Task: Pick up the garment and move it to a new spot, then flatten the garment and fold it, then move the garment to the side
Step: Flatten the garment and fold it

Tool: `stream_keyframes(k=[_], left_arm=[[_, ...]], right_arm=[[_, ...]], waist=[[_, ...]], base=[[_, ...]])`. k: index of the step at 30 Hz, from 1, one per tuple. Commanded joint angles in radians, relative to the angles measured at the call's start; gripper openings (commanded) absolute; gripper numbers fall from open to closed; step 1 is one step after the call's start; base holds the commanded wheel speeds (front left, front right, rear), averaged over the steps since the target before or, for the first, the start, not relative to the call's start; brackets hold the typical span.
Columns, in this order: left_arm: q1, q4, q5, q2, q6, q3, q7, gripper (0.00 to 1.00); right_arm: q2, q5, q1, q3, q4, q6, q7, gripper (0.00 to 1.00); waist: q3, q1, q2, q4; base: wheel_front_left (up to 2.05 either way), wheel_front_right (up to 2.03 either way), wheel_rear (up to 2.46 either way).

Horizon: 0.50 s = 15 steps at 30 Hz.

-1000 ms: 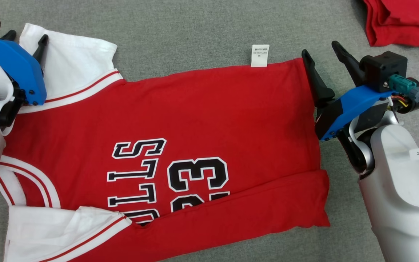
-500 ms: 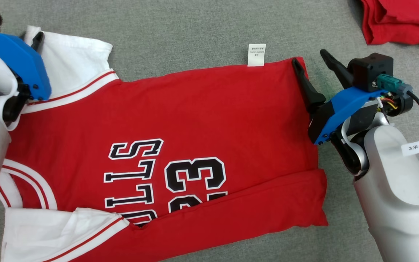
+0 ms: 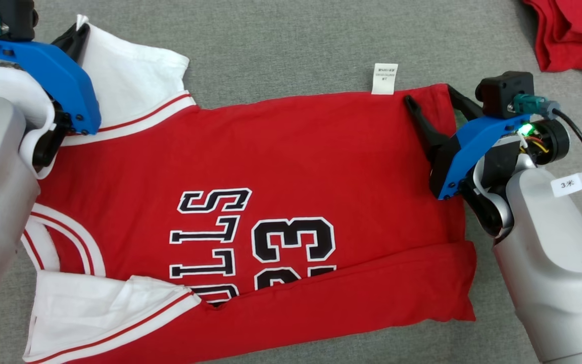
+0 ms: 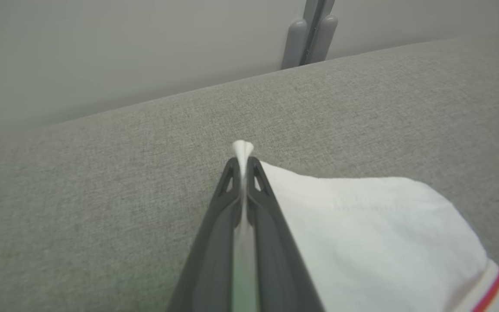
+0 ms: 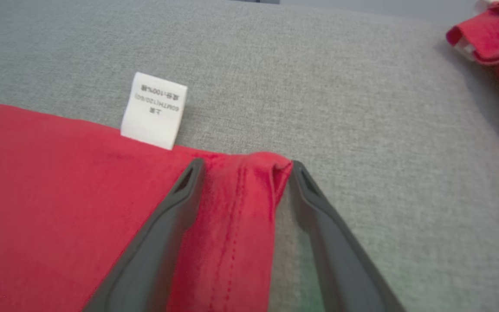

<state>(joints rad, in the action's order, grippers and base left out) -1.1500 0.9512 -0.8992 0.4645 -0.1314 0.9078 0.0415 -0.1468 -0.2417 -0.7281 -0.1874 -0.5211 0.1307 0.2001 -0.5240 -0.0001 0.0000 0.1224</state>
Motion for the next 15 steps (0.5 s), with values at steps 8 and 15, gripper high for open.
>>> stream_keyframes(k=[8,15], left_arm=[[-0.02,-0.016,-0.033,-0.004,0.002,0.043,-0.051,0.0],[0.026,-0.048,-0.088,-0.012,0.002,0.051,-0.163,0.0]], right_arm=[[0.001,-0.022,-0.014,-0.026,-0.089,0.0,0.059,0.0],[-0.021,-0.02,-0.004,-0.002,-0.07,0.0,-0.061,0.0]], waist=[[0.013,0.0001,0.0,-0.018],[0.082,0.0001,0.0,-0.04]], base=[[0.0,0.0,0.0],[0.0,0.0,0.0]])
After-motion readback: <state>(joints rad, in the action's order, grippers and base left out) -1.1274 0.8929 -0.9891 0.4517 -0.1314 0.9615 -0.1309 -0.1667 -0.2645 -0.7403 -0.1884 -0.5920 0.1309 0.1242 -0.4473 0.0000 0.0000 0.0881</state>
